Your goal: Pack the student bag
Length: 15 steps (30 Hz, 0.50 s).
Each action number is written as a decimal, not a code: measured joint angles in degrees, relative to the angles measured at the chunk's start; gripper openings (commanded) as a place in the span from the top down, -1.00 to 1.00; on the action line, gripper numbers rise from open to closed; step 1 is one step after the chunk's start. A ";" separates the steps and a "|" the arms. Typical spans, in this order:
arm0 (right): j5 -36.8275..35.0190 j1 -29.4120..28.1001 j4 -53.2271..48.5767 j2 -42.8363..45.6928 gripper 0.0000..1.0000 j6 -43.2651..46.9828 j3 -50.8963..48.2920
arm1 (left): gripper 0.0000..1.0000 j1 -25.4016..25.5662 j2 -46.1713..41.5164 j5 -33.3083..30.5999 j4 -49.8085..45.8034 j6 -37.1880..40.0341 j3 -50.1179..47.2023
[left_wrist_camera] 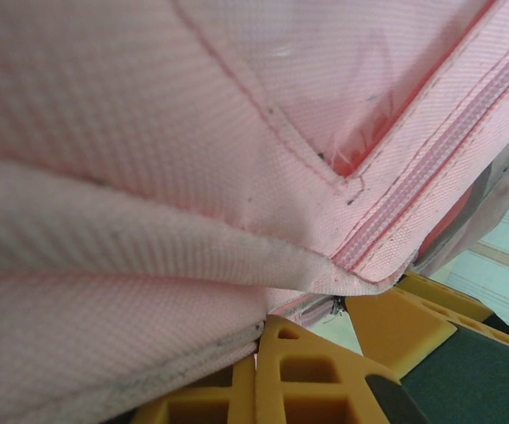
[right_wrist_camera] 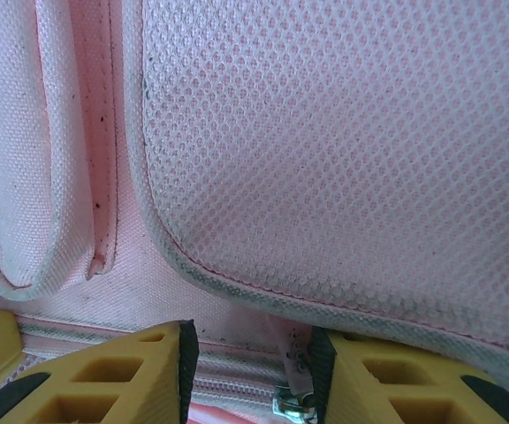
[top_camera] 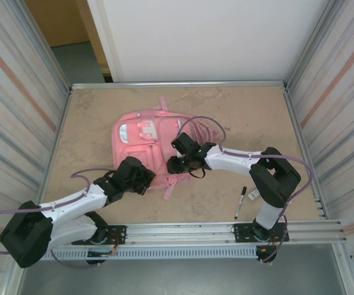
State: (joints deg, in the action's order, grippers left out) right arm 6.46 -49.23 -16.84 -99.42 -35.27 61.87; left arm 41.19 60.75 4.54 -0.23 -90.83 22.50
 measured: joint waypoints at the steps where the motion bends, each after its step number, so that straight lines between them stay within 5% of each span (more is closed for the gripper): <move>1: -0.46 -0.04 -0.57 -0.04 0.19 0.22 0.35 | 1.00 0.00 -0.22 0.02 -0.02 0.00 0.00; 15: -1.99 -1.03 -2.51 -3.80 0.31 0.96 2.99 | 1.00 -0.24 -1.68 0.37 -1.79 0.44 0.00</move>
State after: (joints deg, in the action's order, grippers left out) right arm 4.47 -50.26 -19.35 -103.22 -34.30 64.86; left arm 40.95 59.07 4.91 -2.02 -90.39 22.50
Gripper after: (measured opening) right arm 0.369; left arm 0.051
